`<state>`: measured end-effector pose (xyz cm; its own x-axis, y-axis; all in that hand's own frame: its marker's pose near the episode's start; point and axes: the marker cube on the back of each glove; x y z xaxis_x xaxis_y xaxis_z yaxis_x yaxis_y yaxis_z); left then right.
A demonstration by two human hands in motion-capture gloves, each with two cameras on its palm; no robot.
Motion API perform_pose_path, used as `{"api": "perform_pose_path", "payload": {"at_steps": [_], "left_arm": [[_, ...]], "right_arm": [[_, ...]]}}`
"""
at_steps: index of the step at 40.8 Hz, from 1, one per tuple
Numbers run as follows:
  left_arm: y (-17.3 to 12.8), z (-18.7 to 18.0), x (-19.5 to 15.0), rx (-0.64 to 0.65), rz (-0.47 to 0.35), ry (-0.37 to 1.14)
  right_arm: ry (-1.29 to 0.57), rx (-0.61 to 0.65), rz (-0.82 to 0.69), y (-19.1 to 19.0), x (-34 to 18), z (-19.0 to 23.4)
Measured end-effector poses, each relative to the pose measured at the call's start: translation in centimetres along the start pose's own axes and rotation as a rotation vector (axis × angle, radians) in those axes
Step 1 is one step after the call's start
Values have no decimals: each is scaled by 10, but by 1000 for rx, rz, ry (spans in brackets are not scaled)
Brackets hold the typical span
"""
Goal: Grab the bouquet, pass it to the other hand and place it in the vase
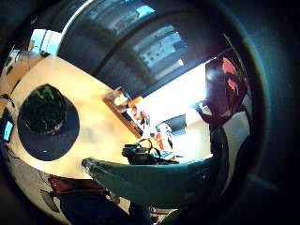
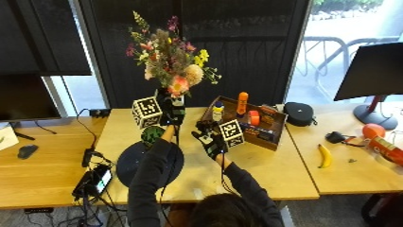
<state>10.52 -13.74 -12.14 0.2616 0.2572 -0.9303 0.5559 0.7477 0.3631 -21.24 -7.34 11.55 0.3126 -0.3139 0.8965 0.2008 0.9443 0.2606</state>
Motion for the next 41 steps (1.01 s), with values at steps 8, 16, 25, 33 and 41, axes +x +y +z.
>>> {"api": "perform_pose_path", "payload": {"at_steps": [8, 16, 25, 33, 41], "left_arm": [[-26, -19, 19, 112, 13, -22], [-46, -34, 24, 197, 23, -54], [-70, -50, 9, 294, 6, -84], [-82, -52, -25, 278, -38, -77], [-83, -52, -92, 131, -160, -90]], "right_arm": [[33, 24, 1, -6, 0, -23], [64, 76, 12, -9, 5, -42], [72, 91, 61, -8, 19, -58], [64, 102, 74, -5, 31, -63], [52, 96, 110, -9, 56, -63]]}}
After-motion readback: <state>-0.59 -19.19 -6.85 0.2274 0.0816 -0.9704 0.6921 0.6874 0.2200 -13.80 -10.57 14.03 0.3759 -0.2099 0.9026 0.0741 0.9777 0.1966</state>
